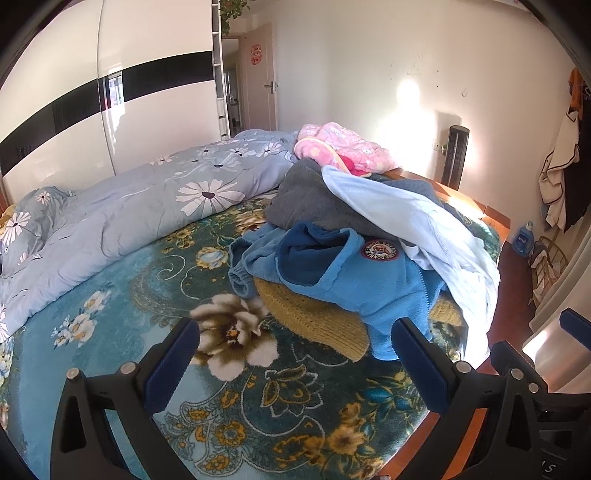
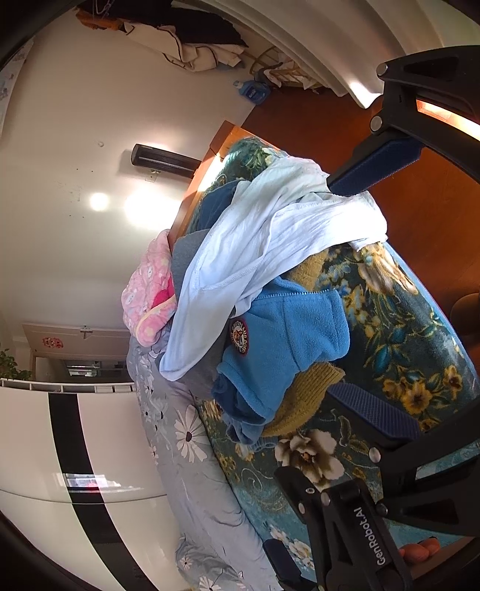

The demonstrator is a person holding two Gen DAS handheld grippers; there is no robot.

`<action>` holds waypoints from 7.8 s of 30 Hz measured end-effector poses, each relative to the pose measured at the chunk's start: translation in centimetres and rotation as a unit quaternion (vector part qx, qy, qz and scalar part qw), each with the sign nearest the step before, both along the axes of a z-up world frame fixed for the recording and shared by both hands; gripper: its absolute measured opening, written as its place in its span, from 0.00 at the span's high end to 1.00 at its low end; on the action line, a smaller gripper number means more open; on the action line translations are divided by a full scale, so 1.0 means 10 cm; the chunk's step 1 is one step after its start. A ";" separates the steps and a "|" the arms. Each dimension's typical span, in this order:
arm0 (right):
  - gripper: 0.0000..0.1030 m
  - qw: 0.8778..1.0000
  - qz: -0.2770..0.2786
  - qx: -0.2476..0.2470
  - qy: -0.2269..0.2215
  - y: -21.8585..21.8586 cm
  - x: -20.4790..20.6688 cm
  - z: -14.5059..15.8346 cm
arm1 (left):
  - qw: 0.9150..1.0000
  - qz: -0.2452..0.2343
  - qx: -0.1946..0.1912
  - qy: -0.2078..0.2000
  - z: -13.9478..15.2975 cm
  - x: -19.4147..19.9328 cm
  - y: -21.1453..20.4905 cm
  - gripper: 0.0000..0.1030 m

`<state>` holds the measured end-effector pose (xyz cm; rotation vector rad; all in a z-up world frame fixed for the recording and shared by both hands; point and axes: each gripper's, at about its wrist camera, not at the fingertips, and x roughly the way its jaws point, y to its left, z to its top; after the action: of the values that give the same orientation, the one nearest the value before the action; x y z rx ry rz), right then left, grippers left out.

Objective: Fold clothes

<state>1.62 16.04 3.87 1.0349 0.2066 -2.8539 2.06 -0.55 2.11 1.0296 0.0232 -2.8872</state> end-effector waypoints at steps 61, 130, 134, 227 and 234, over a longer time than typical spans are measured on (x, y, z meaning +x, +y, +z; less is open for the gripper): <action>0.00 0.995 0.077 -0.014 0.059 -0.20 -1.26 -0.37 | 0.996 -0.027 0.081 0.030 -0.40 -0.36 -0.69 0.00; 0.93 0.784 0.563 -0.213 0.154 -3.89 1.96 2.76 | 0.900 0.346 0.216 0.155 -0.38 3.66 -3.87 0.00; 0.93 0.786 0.563 -0.210 0.148 -3.83 2.01 2.68 | 0.892 0.358 0.225 0.161 -0.44 3.89 -4.01 0.00; 0.96 0.929 0.358 -0.020 -0.091 -2.69 -0.38 -0.49 | 0.977 0.182 0.112 -0.028 -0.82 2.22 -3.12 0.92; 0.96 0.930 0.361 -0.067 -0.008 -2.75 -0.02 0.41 | 0.974 0.219 0.052 0.041 -0.03 2.51 -3.39 0.92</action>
<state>1.38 -11.47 8.02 0.7452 0.3103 -2.1560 27.20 -34.49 1.81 0.7950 0.3627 -2.5415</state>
